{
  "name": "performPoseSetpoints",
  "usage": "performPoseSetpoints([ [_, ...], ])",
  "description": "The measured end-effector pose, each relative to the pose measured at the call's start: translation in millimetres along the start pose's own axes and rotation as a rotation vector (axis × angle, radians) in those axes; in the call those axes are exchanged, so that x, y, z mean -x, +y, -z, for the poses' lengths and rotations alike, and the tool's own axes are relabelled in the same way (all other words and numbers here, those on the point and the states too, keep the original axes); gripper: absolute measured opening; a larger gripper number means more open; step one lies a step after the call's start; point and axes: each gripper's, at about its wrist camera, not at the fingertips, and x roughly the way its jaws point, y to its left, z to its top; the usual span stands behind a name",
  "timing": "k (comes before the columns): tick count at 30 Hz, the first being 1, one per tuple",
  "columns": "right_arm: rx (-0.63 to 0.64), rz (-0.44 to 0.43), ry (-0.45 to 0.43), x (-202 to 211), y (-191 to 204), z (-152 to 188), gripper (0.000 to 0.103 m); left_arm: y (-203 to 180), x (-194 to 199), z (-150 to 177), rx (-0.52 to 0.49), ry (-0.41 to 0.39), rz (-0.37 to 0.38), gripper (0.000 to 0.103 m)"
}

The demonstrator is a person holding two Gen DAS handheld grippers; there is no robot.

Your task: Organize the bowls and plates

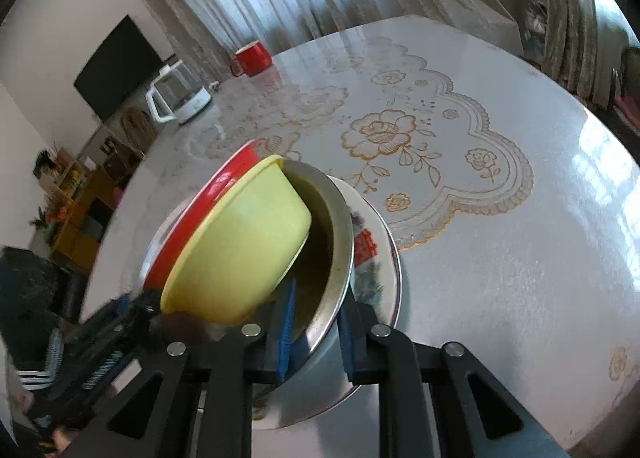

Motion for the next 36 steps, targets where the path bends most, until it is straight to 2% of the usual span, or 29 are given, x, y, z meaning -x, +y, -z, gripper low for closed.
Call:
performPoseSetpoints([
  [4, -0.044, -0.054, -0.007, 3, -6, 2, 0.025, 10, 6, -1, 0.055, -0.001, 0.024, 0.034],
  [6, -0.067, -0.076, -0.019, 8, -9, 3, 0.028, 13, 13, -1, 0.065, -0.022, 0.018, 0.049],
  [7, -0.069, -0.077, -0.031, 12, -9, 3, 0.028, 14, 18, -2, 0.065, -0.032, 0.017, 0.052],
  [12, -0.107, -0.06, -0.1, 33, -14, 2, 0.032, 13, 38, -1, 0.052, -0.077, 0.009, 0.058],
  [14, -0.103, -0.08, -0.137, 40, -12, -2, 0.032, 13, 43, -1, 0.048, -0.088, 0.001, 0.058],
  [19, -0.048, -0.08, -0.124, 38, 4, -11, 0.032, 17, 52, 2, 0.065, -0.1, -0.002, 0.062],
  [21, -0.05, -0.09, -0.107, 33, 7, -11, 0.032, 18, 56, 4, 0.073, -0.1, -0.005, 0.071],
  [23, -0.046, -0.1, -0.093, 28, 10, -8, 0.031, 18, 59, 7, 0.078, -0.096, -0.008, 0.073],
  [25, -0.037, -0.112, -0.111, 32, 13, -4, 0.032, 17, 61, 11, 0.076, -0.08, -0.013, 0.081],
  [27, -0.013, -0.102, -0.13, 39, 17, 0, 0.032, 15, 63, 15, 0.077, -0.059, -0.044, 0.096],
  [28, 0.009, -0.085, -0.145, 44, 20, 2, 0.032, 14, 64, 17, 0.08, -0.05, -0.056, 0.098],
  [30, 0.048, -0.055, -0.17, 54, 26, 8, 0.039, 10, 66, 23, 0.08, -0.03, -0.068, 0.1],
  [32, 0.087, -0.022, -0.187, 63, 31, 17, 0.042, 6, 68, 30, 0.068, -0.012, -0.076, 0.101],
  [36, 0.128, 0.016, -0.194, 73, 35, 38, 0.048, -4, 71, 46, 0.04, 0.022, -0.115, 0.102],
])
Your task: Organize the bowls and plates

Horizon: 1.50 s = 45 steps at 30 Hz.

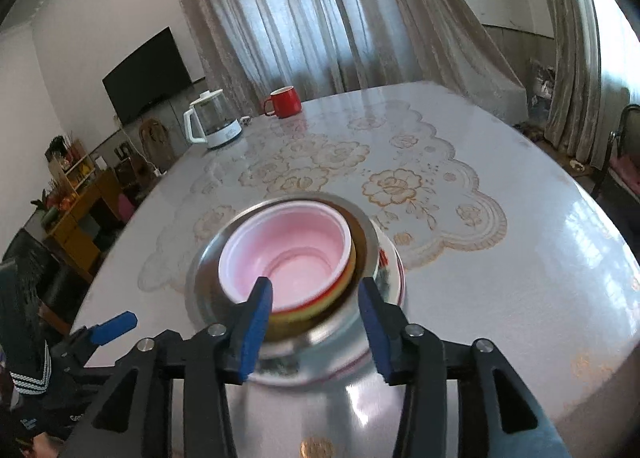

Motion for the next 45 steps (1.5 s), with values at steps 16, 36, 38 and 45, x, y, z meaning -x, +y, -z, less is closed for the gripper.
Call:
performPoseSetpoints([
  [16, 0.023, 0.06, -0.05, 33, 2, 54, 0.067, -31, 48, 40, -0.147, -0.109, -0.261, 0.103],
  [36, 0.088, 0.116, -0.094, 48, 24, 86, 0.069, -15, 56, 54, -0.035, -0.088, -0.297, 0.103],
  [38, 0.09, 0.112, -0.088, 46, 25, 87, 0.069, -13, 56, 55, -0.027, -0.088, -0.303, 0.103],
  [45, 0.089, 0.111, -0.079, 43, 26, 88, 0.069, -8, 53, 56, -0.015, -0.08, -0.323, 0.103],
])
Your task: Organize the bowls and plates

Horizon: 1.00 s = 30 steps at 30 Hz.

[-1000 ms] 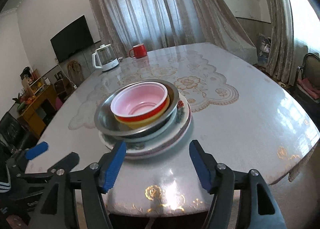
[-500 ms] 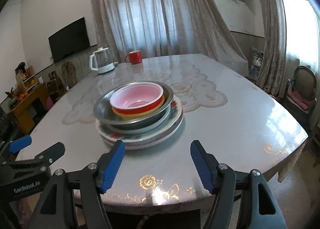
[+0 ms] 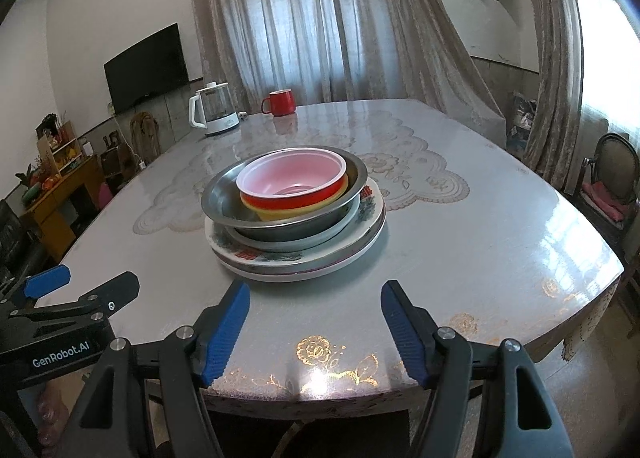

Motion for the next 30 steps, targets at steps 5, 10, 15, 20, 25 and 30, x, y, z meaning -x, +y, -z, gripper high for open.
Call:
performPoseSetpoints([
  [5, -0.002, -0.002, 0.007, -1.4, 0.3, 0.3, 0.069, 0.3, -1.3, 0.4, 0.003, 0.006, 0.003, 0.103],
  [10, -0.005, -0.002, 0.006, -1.5, -0.2, 0.4, 0.069, 0.8, -0.4, -0.1, 0.002, -0.002, 0.009, 0.103],
  [15, -0.006, -0.003, 0.008, -2.0, -0.2, 0.8, 0.069, -0.8, 0.9, -0.3, -0.006, -0.011, 0.011, 0.103],
  [20, -0.009, -0.004, 0.011, -2.5, -0.5, 1.1, 0.069, -1.8, 2.0, -0.5, -0.007, -0.013, 0.01, 0.103],
  [25, -0.012, -0.003, 0.011, -1.9, -1.6, 1.6, 0.069, -2.6, 4.3, -0.6, -0.011, -0.021, 0.008, 0.103],
  [30, -0.012, -0.004, 0.012, -2.4, -1.7, 1.7, 0.069, -2.2, 4.8, -1.0, -0.012, -0.023, 0.008, 0.103],
])
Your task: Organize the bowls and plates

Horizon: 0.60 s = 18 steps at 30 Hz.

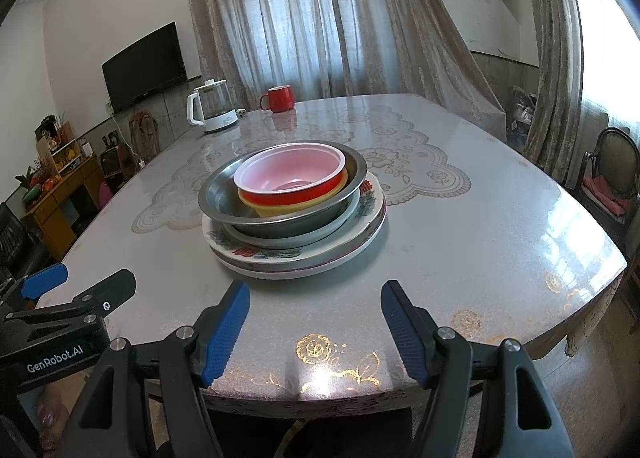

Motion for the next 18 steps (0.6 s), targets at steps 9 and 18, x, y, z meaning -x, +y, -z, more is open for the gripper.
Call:
performPoseSetpoints([
  [9, -0.003, -0.002, 0.008, -1.7, 0.7, 0.2, 0.069, -0.2, -1.7, -0.4, 0.002, 0.005, -0.001, 0.103],
  [18, -0.006, -0.003, 0.014, -2.7, 1.2, 0.4, 0.069, -0.4, -3.6, 0.2, 0.002, 0.007, 0.006, 0.103],
])
